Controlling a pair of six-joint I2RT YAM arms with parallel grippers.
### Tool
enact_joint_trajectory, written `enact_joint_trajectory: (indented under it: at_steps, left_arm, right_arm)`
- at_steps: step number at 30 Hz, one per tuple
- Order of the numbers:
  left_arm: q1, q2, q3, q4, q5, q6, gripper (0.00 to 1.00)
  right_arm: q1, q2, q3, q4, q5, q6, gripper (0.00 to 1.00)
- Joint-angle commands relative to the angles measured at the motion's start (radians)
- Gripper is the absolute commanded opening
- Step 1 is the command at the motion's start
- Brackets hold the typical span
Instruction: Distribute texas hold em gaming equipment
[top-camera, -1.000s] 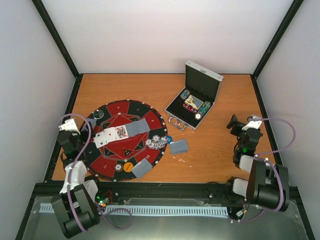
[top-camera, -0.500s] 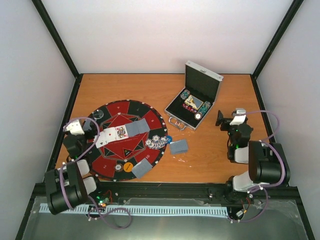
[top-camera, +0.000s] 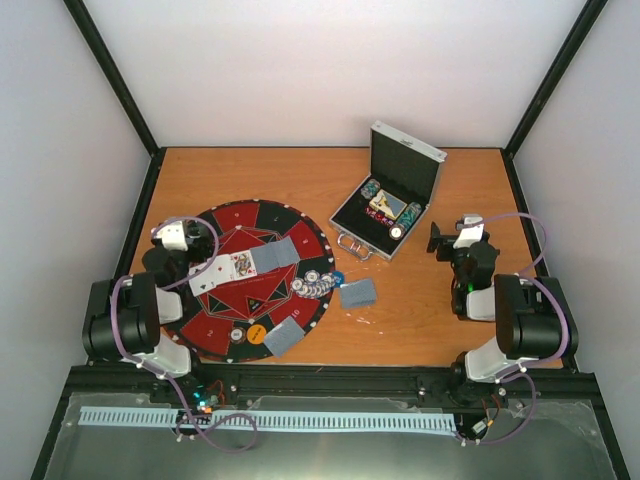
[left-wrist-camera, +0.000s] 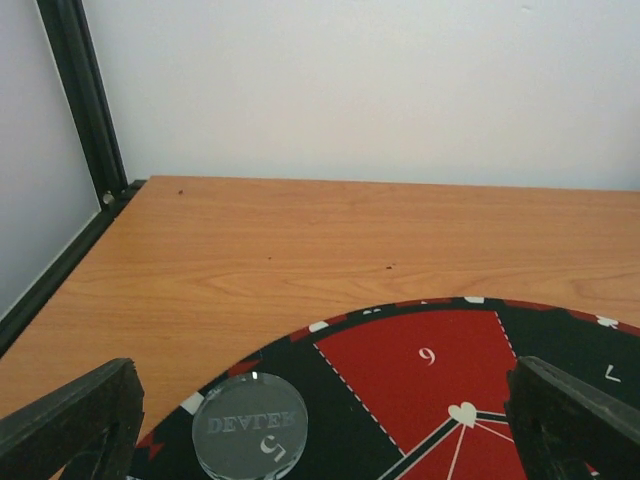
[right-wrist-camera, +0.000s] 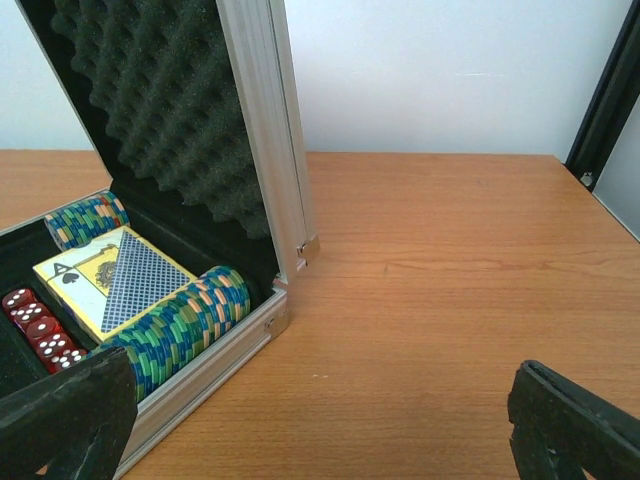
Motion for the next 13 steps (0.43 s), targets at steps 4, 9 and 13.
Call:
enact_joint_trajectory:
  at_steps: [4, 9, 13]
  left_arm:
    - [-0.001, 0.005, 0.021, 0.084, 0.008, 0.03, 1.0]
    - [-0.003, 0.005, 0.022, 0.082, 0.008, 0.032, 1.0]
    - [-0.002, 0.006, 0.022, 0.082, 0.008, 0.031, 1.0]
  right_arm:
    - [0.009, 0.002, 0.012, 0.016, 0.02, -0.023, 1.0]
    - [0.009, 0.005, 0.017, 0.012, 0.024, -0.023, 1.0]
    - [0.009, 0.002, 0.015, 0.012, 0.023, -0.023, 1.0]
